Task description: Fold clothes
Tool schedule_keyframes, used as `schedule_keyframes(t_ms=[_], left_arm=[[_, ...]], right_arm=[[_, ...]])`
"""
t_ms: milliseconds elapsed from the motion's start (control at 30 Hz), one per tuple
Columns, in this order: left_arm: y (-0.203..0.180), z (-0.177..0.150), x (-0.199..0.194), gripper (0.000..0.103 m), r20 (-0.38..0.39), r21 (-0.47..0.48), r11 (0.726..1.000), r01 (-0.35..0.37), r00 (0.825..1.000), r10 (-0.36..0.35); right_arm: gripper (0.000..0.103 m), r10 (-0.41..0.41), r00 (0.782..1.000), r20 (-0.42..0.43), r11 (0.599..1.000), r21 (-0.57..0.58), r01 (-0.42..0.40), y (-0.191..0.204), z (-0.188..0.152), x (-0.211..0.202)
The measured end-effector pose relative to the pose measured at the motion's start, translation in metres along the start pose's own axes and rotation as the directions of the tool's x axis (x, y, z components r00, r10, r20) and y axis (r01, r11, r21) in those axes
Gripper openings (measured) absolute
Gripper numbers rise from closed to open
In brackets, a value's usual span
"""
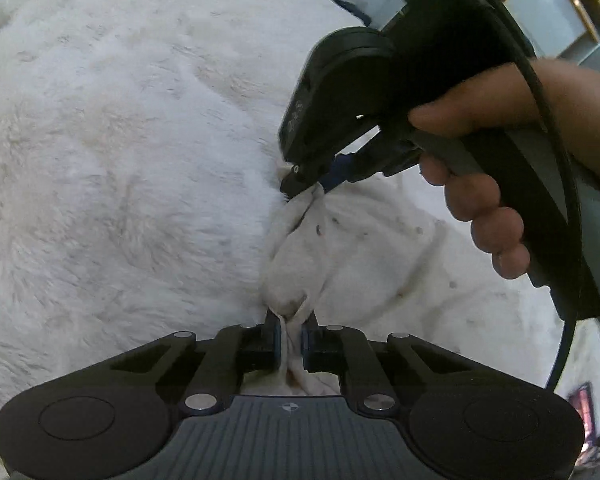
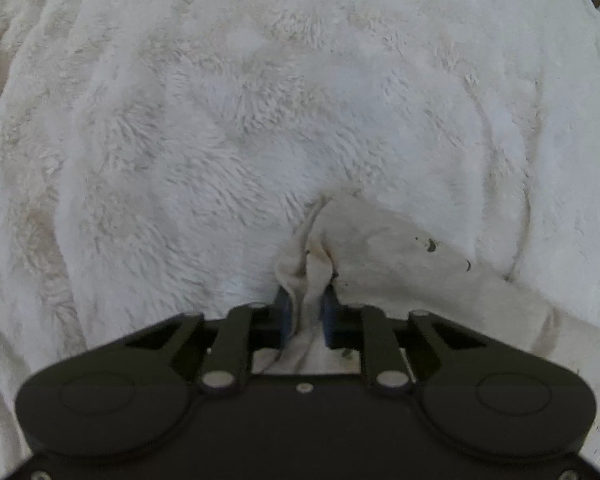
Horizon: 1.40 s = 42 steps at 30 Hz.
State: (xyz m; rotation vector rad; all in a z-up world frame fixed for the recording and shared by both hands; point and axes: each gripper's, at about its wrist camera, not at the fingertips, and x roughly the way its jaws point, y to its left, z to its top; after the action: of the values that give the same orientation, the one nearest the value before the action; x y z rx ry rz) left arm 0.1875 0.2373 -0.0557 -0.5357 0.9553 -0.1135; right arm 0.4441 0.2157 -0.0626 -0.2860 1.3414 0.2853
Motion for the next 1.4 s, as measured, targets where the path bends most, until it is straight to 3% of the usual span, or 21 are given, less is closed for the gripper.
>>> schedule_keyframes(t_ms=[200,267,400,467,500,567,700,867,1100,1300,1400], left_arm=[[-0.017,-0.004,-0.011,0.007,0.008,0.091,0.995,0.033,0.999,-0.033],[-0.021,-0.004,-0.017,0.006,0.025,0.087,0.991,0.103,0.994,-0.106],[-0.028,-0.003,-0.034,0.006,0.076,0.044,0.96,0.278,0.957,-0.28],[-0.04,-0.003,-0.045,0.006,0.104,0.022,0.936,0.35,0.931,-0.351],[-0.048,-0.002,-0.048,0.006,0.106,0.03,0.932,0.362,0.926,-0.363],[-0.08,-0.001,-0.052,0.006,0.106,0.062,0.919,0.389,0.913,-0.394],[-0.127,0.001,-0.053,0.006,0.097,0.098,0.903,0.418,0.899,-0.427],[-0.204,-0.001,-0.037,0.006,0.058,0.147,0.898,0.415,0.903,-0.426],[-0.301,-0.018,0.008,0.006,-0.01,0.209,0.883,0.42,0.904,-0.428],[-0.37,-0.061,0.081,0.006,-0.056,0.26,0.897,0.357,0.933,-0.355],[-0.389,-0.089,0.127,0.007,-0.081,0.291,0.908,0.303,0.953,-0.292]], right_arm=[[0.006,0.077,0.995,0.063,0.997,-0.014,-0.076,-0.027,-0.022,-0.038],[0.006,0.111,0.99,0.091,0.994,-0.024,-0.109,-0.038,-0.031,-0.054],[0.006,0.188,0.969,0.162,0.982,-0.033,-0.185,-0.03,-0.029,-0.103],[0.006,0.245,0.947,0.208,0.969,-0.057,-0.238,-0.055,-0.043,-0.128],[0.006,0.253,0.943,0.218,0.967,-0.062,-0.245,-0.056,-0.038,-0.133],[0.006,0.285,0.925,0.252,0.959,-0.066,-0.277,-0.093,-0.056,-0.167],[0.006,0.312,0.905,0.289,0.949,-0.064,-0.307,-0.14,-0.074,-0.179],[0.006,0.343,0.876,0.339,0.936,-0.044,-0.349,-0.216,-0.1,-0.191],[0.006,0.395,0.83,0.394,0.895,0.038,-0.444,-0.314,-0.15,-0.17],[0.006,0.403,0.823,0.4,0.879,0.083,-0.47,-0.394,-0.195,-0.134],[0.007,0.401,0.825,0.398,0.859,0.15,-0.49,-0.436,-0.222,-0.081]])
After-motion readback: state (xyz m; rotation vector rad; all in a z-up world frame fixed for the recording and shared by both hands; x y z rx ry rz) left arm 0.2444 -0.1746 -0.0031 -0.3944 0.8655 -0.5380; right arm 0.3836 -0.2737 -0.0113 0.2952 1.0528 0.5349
